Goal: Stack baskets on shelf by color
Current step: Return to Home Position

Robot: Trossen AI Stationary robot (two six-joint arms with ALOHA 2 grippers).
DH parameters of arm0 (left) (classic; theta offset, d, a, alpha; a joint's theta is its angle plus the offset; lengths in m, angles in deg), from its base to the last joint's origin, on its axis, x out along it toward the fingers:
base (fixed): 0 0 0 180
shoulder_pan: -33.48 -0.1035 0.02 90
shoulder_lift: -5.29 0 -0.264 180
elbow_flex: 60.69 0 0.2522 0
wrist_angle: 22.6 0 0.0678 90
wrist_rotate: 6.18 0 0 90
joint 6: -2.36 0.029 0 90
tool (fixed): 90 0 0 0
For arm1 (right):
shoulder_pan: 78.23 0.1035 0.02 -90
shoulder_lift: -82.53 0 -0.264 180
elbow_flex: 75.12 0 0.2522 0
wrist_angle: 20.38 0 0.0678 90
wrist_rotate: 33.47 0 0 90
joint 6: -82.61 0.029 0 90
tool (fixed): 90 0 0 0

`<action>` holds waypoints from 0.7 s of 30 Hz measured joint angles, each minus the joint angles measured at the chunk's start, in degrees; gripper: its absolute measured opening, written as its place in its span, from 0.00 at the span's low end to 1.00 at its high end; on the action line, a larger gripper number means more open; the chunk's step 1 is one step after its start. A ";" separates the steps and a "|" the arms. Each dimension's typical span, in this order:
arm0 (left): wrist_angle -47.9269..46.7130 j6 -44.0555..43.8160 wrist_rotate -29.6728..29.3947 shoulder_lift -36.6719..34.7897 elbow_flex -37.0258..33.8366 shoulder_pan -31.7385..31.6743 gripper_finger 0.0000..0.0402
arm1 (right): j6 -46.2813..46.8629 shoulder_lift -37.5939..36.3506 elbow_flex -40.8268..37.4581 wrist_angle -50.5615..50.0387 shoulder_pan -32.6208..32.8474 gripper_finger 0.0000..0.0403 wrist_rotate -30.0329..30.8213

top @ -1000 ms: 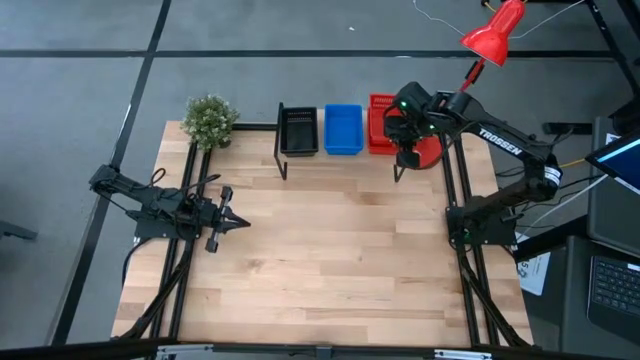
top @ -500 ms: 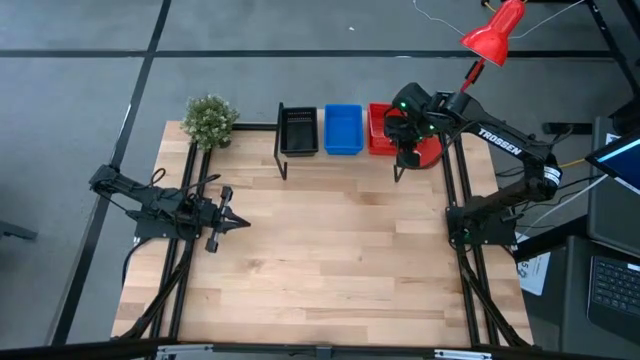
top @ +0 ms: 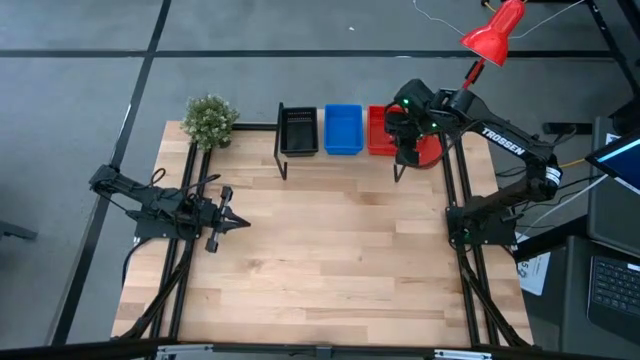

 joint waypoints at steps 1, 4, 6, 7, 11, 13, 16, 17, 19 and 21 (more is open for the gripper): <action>0.00 0.01 0.00 0.00 0.00 0.00 0.00 | 0.00 -0.02 0.91 -0.02 0.26 0.29 0.10; 0.00 -0.01 0.00 0.00 0.00 0.00 0.00 | 1.94 -0.06 3.49 0.53 0.92 0.28 0.34; 0.00 0.01 0.00 0.00 0.00 0.00 0.00 | 4.13 -0.11 4.34 1.44 1.09 0.28 0.32; 0.00 0.02 0.00 0.00 0.00 0.00 0.00 | 4.39 -0.11 4.45 1.40 1.08 0.28 0.33; 0.00 0.02 0.00 0.00 0.00 0.00 0.00 | 5.64 -0.11 3.17 1.00 1.05 0.28 0.37; 0.01 -0.01 0.00 0.00 0.00 0.00 0.00 | 9.66 -0.07 2.33 0.68 1.06 0.28 0.30; 0.01 0.00 0.00 0.00 0.00 0.00 0.00 | 19.60 -0.07 1.91 0.27 1.84 0.28 -2.84; 0.01 0.00 0.00 0.00 0.00 0.00 0.00 | 22.05 -0.07 1.91 0.20 2.29 0.28 -4.80; 0.00 0.01 0.02 0.00 0.00 0.00 0.00 | 24.03 -0.07 1.91 0.19 3.93 0.28 -8.92; 0.00 0.00 0.00 0.00 0.00 0.00 0.00 | 24.04 -0.07 1.91 -0.43 6.02 0.28 -12.02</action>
